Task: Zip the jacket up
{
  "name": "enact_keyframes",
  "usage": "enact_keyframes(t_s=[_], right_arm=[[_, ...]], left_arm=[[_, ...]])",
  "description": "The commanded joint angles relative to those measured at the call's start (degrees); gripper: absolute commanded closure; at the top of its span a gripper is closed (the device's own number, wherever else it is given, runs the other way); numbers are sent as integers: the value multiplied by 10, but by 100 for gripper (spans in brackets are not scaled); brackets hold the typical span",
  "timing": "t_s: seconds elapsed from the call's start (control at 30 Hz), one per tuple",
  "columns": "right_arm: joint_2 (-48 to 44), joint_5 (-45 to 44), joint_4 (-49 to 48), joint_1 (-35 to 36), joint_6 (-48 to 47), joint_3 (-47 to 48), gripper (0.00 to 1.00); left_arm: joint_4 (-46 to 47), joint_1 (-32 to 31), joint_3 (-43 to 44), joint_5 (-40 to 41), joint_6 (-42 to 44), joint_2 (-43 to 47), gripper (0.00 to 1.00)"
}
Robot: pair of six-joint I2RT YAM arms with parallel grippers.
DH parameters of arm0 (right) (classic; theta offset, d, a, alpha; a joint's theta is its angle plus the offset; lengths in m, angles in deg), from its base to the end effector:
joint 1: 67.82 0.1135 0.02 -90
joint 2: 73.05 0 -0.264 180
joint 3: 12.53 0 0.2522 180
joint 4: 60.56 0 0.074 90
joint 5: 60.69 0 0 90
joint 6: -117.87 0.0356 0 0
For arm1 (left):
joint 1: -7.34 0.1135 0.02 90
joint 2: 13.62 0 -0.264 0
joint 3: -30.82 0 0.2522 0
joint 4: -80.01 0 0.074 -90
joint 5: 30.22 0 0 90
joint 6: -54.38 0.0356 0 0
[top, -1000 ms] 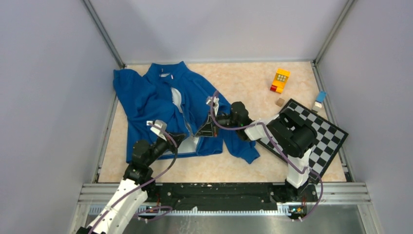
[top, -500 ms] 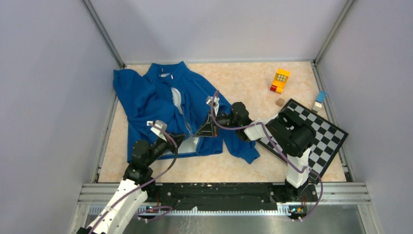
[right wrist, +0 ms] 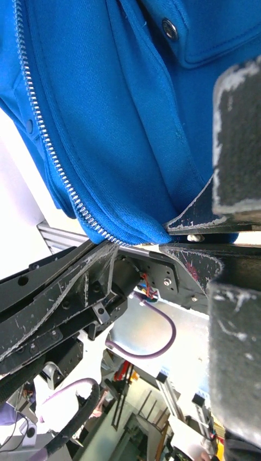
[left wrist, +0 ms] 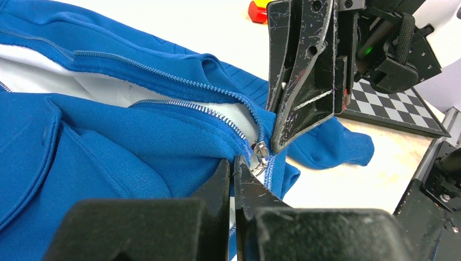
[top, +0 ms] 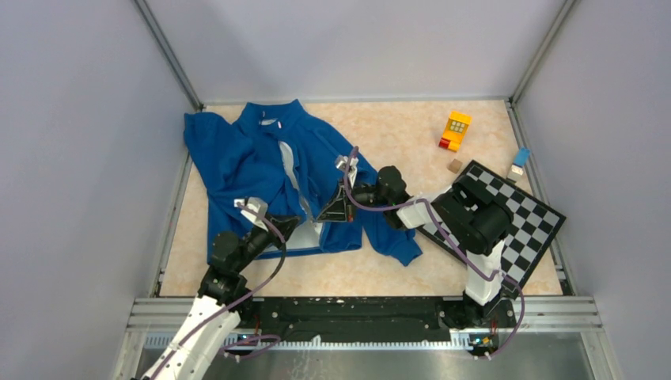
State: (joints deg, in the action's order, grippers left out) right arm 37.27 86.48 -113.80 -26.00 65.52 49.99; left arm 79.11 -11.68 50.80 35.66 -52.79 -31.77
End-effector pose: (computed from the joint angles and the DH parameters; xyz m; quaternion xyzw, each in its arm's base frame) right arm 0.2587 0.2717 0.1831 -0.3753 0.5775 0.6628 0.2938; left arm 0.1160 -0.0554 0.2055 0.1600 0.6834 -0.3558 0.6171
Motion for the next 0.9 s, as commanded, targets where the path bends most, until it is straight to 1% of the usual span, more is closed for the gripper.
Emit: enact_keyframes(t_s=[0.0,0.57,0.87], right_arm=[[7,27,-56,3,8,3,100],[19,35,-44,16,2,15,100],[8,28,-63,16,6,5,100]], left_arm=[[30,0,15,-6,6,-6,100],[30,0,15,-7,5,5,100],[26,0,14,-3,6,3,100]])
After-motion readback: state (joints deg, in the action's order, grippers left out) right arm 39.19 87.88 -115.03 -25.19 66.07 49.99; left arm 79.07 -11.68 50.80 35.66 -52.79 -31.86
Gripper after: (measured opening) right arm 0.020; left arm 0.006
